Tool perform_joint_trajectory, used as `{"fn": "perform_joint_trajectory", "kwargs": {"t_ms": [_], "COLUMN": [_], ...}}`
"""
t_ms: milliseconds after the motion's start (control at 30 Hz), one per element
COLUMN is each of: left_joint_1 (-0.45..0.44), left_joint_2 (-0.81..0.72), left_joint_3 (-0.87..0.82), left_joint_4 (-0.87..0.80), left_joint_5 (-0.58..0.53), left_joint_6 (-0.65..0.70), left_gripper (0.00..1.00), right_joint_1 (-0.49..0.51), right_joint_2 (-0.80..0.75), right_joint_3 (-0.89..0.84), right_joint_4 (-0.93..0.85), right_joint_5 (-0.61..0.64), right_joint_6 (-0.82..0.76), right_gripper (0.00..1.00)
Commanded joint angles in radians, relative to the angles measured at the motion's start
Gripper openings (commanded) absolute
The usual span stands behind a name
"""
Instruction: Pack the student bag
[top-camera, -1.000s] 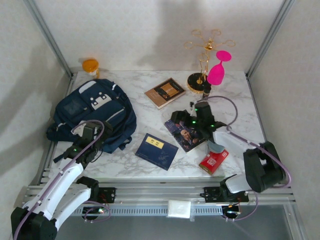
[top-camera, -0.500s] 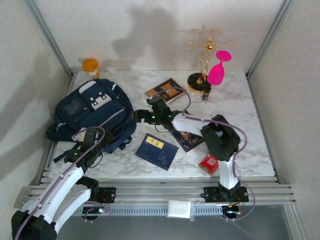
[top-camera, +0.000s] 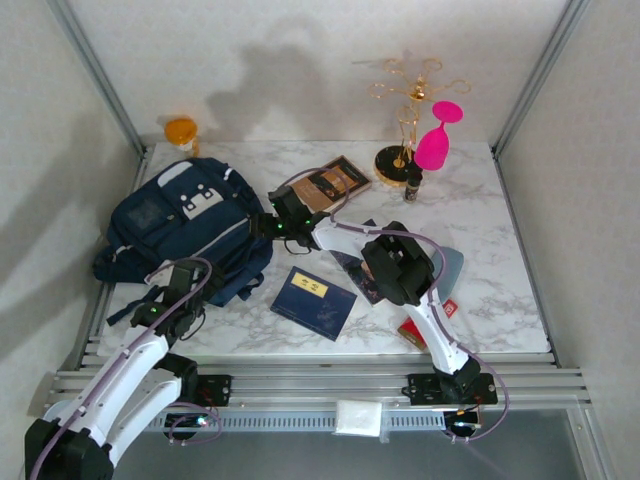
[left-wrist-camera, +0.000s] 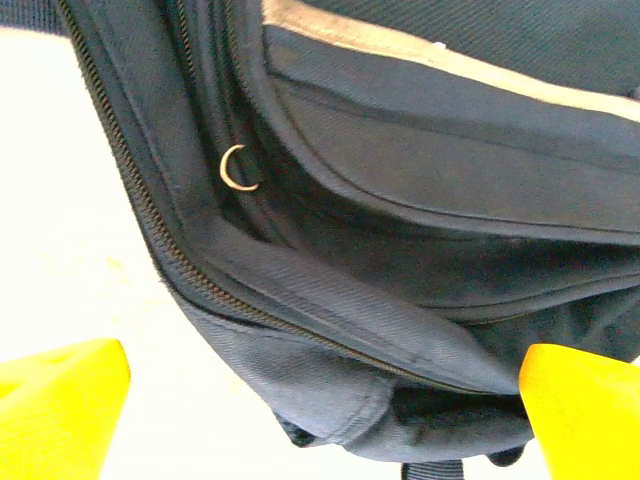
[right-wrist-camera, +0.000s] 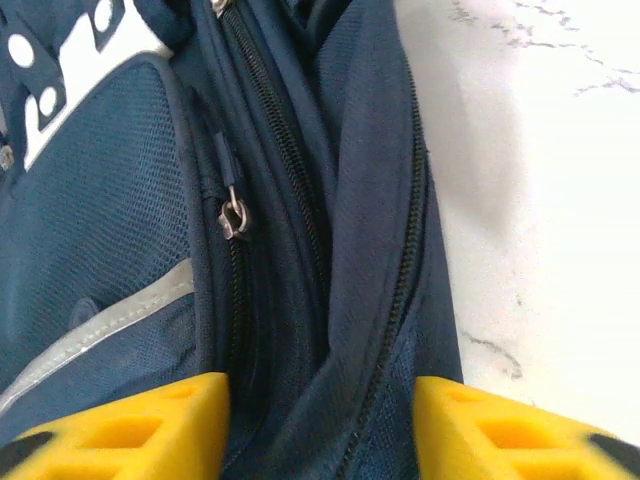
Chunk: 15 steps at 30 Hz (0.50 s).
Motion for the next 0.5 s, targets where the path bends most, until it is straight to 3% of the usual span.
{"fn": "perform_joint_trajectory", "kwargs": {"t_ms": [0, 133, 267, 467], "left_joint_1": [-0.008, -0.005, 0.006, 0.031], "left_joint_2": [0.004, 0.02, 0.037, 0.08], "left_joint_3": [-0.025, -0.052, -0.085, -0.099], "left_joint_4": [-0.011, 0.028, 0.096, 0.246], "left_joint_5": [-0.051, -0.058, -0.039, 0.019], "left_joint_6": [-0.069, -0.071, -0.071, -0.043], "left_gripper": [0.99, 0.99, 0.99, 0.99], "right_joint_1": [0.009, 0.01, 0.009, 0.016], "right_joint_2": [0.014, -0.019, -0.129, -0.352], "right_joint_3": [0.043, 0.042, -0.035, -0.201], "right_joint_4": [-0.02, -0.035, 0.025, 0.07], "right_joint_5": [0.011, 0.014, -0.018, 0.006], "right_joint_6": [-0.01, -0.026, -0.034, -0.06], "right_gripper": [0.34, 0.07, 0.0, 0.0]}}
